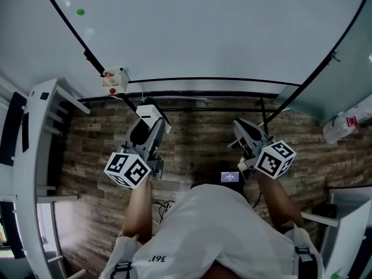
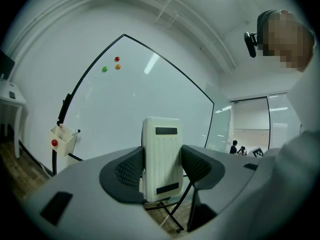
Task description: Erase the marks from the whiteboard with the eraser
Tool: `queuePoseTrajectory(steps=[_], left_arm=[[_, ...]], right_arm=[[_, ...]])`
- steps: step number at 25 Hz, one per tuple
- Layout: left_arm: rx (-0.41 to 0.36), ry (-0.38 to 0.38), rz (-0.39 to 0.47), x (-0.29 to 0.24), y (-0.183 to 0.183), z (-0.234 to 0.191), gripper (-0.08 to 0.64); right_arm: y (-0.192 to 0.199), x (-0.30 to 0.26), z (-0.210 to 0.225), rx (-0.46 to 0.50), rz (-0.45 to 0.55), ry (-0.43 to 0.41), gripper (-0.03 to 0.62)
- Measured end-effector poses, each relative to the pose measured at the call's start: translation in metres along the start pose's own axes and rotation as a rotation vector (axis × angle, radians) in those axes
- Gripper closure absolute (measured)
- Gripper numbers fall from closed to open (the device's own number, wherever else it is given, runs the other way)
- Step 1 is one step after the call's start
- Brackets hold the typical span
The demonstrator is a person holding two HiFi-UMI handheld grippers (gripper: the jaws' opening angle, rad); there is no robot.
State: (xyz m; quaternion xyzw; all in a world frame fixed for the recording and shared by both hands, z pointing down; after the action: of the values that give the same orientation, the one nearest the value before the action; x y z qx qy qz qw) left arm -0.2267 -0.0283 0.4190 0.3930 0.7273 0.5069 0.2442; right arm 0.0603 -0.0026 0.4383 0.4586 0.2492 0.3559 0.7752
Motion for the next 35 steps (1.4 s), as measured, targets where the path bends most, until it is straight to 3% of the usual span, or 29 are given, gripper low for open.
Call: queuePoseTrajectory(steps=[13,35], left_arm=[[0.093,0.001,-0.116,0.02,0.062,0.006,0.321],[0.111,0.031,-0.168,0.031,0.08,0.012,0.321]], right_arm=[[0.005,0.001,0.002,0.008,-0.021,0.009,0.565],[0.01,0.001,0.0,0.025,-0.04,0.029,0.566]])
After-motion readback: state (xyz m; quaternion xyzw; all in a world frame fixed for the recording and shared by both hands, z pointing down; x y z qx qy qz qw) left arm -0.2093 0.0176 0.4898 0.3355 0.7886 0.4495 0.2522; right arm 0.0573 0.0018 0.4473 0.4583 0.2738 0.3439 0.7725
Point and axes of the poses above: the fingertips, and each gripper's own axes: x backward along the fingers, z to its right, y out of its underside, the point moved 4 cm from there along x, backward along the fingers, and after that the axes turned 1 degree about x, right-handed, at the moved point
